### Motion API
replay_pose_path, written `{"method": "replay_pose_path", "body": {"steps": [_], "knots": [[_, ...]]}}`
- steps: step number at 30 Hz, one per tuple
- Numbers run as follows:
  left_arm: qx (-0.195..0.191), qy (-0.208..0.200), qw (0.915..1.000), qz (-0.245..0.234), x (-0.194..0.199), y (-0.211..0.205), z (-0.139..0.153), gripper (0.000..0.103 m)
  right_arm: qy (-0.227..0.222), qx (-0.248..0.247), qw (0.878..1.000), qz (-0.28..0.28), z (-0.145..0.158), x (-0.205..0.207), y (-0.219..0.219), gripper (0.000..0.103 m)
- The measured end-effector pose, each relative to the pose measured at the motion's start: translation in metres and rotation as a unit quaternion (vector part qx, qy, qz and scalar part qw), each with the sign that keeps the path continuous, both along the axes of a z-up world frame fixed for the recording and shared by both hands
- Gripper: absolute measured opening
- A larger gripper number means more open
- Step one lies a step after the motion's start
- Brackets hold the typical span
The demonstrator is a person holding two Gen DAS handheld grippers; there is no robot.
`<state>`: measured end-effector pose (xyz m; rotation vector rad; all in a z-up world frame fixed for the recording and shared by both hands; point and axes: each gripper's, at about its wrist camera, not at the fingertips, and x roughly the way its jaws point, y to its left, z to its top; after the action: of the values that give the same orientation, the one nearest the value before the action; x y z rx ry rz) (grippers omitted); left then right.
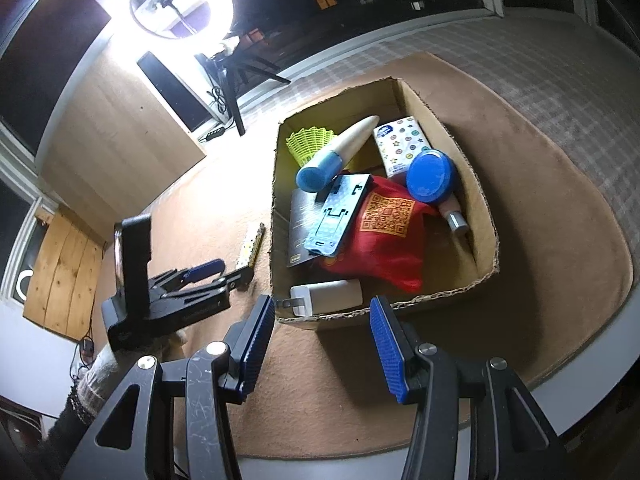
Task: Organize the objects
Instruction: 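Close the left tool on the patterned white lighter and lift it, then carry the lighter over the box and open the left tool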
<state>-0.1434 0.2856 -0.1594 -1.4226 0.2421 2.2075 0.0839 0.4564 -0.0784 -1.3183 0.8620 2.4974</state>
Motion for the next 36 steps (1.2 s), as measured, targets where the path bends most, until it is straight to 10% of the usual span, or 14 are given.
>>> {"method": "replay_pose_path", "body": {"steps": [3, 9, 36], "knots": [[0.002, -0.004, 1.0, 0.009, -0.006, 0.005, 0.0, 0.06, -0.002, 0.012, 1.0, 0.005, 0.002, 0.001, -0.003, 0.046], [-0.003, 0.002, 1.0, 0.009, -0.013, 0.016, 0.0, 0.025, -0.003, 0.028, 1.0, 0.005, 0.004, 0.006, -0.003, 0.046], [0.087, 0.062, 0.9936, -0.035, -0.004, 0.072, 0.105, 0.025, -0.017, 0.11, 0.993, -0.046, 0.014, 0.044, 0.019, 0.061]]}}
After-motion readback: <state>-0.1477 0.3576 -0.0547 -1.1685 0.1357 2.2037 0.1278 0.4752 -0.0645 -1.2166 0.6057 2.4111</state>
